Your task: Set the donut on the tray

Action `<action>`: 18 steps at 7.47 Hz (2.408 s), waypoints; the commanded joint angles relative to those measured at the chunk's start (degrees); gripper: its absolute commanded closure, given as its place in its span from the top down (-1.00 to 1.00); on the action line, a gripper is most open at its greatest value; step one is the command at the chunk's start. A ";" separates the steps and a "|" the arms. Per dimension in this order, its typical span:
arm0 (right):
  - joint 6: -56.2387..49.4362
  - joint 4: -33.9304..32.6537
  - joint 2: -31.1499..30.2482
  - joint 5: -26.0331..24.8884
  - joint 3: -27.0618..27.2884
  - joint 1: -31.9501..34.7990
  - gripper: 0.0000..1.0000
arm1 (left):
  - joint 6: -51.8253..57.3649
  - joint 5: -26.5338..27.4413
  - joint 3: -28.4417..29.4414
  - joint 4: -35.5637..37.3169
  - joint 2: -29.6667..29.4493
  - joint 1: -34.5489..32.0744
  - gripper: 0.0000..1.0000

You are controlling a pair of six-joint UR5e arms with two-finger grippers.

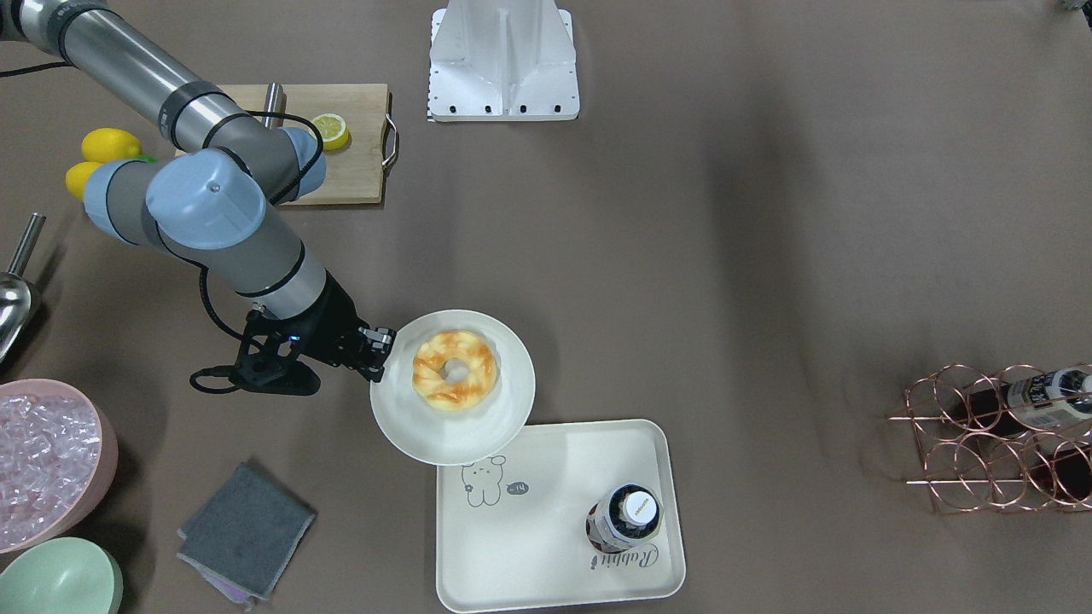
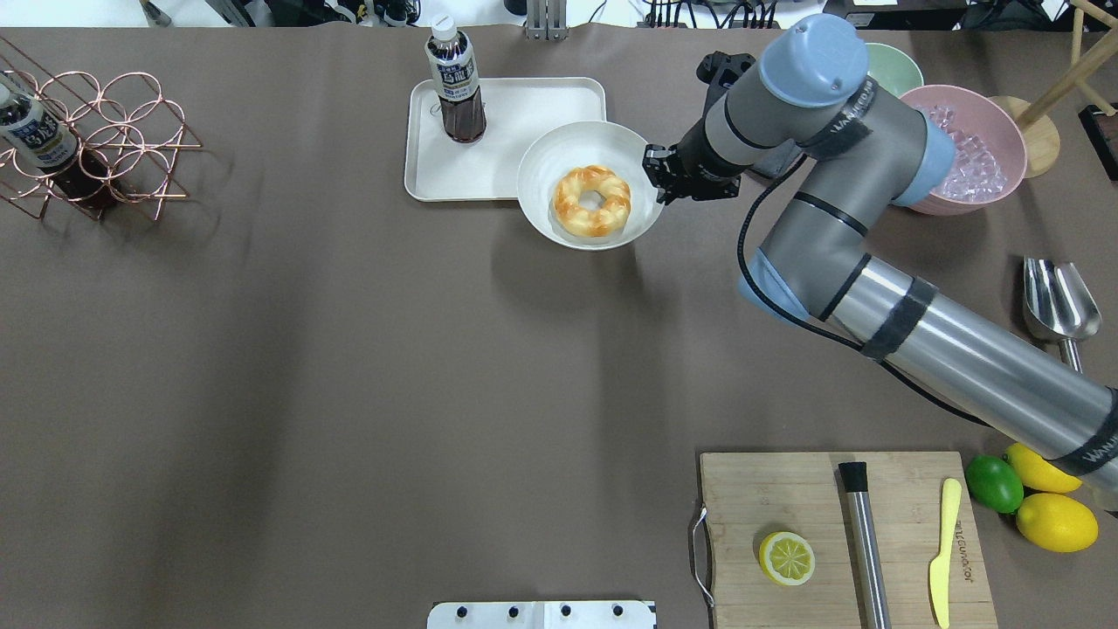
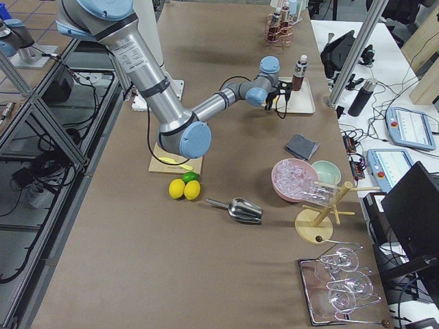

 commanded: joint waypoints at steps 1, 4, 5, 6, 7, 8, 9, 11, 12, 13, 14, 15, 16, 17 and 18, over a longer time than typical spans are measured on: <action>2.14 0.05 8.40 -0.27 -10.91 0.06 -1.00 | -0.09 0.03 0.13 0.06 -0.31 0.00 0.96; 2.15 0.40 14.74 -1.41 -19.79 0.06 -1.00 | -0.26 0.03 0.05 0.06 -0.22 -0.09 0.96; 2.15 0.58 16.58 -2.11 -22.43 0.15 -1.00 | -0.26 0.03 0.05 -0.03 -0.31 0.00 0.96; 2.15 3.37 17.47 -2.55 -25.50 0.23 -1.00 | -0.35 0.03 0.05 -0.03 -0.66 0.00 0.96; 2.15 6.09 17.57 -2.65 -27.88 0.67 -1.00 | -0.35 0.12 0.13 -0.03 -0.83 0.00 0.96; 2.15 6.12 18.00 -2.82 -28.08 0.67 -1.00 | -0.35 0.12 0.13 0.06 -1.10 0.00 0.96; 2.15 6.12 18.44 -2.82 -28.60 0.67 -1.00 | -0.35 0.12 0.13 0.06 -1.10 0.00 0.96; 2.15 6.12 18.62 -2.82 -28.70 0.85 -1.00 | -0.35 0.12 0.05 0.06 -1.10 0.00 0.96; 2.15 6.03 19.23 -3.00 -29.31 1.46 -1.00 | -0.35 0.12 0.13 0.06 -1.10 0.00 0.96; 2.15 6.12 20.45 -3.08 -30.96 1.90 -1.00 | -0.35 0.12 0.13 0.06 -1.10 0.00 0.96; 2.15 6.12 22.38 -4.30 -33.50 1.99 -1.00 | -0.44 0.12 0.13 0.06 -1.10 0.00 0.96; 2.15 6.21 23.36 -4.66 -34.92 1.99 -1.00 | -0.44 0.12 0.13 0.06 -1.10 0.00 0.96; 2.15 6.21 23.54 -4.75 -35.20 1.99 -1.00 | -0.44 0.12 0.13 0.06 -1.10 0.00 0.96; 2.15 6.29 23.72 -5.19 -35.29 1.91 -1.00 | -0.44 0.12 0.13 0.06 -1.27 0.00 0.96; 2.15 6.47 23.72 -5.54 -35.55 1.91 -1.00 | -0.44 0.12 0.13 0.15 -1.62 0.00 0.96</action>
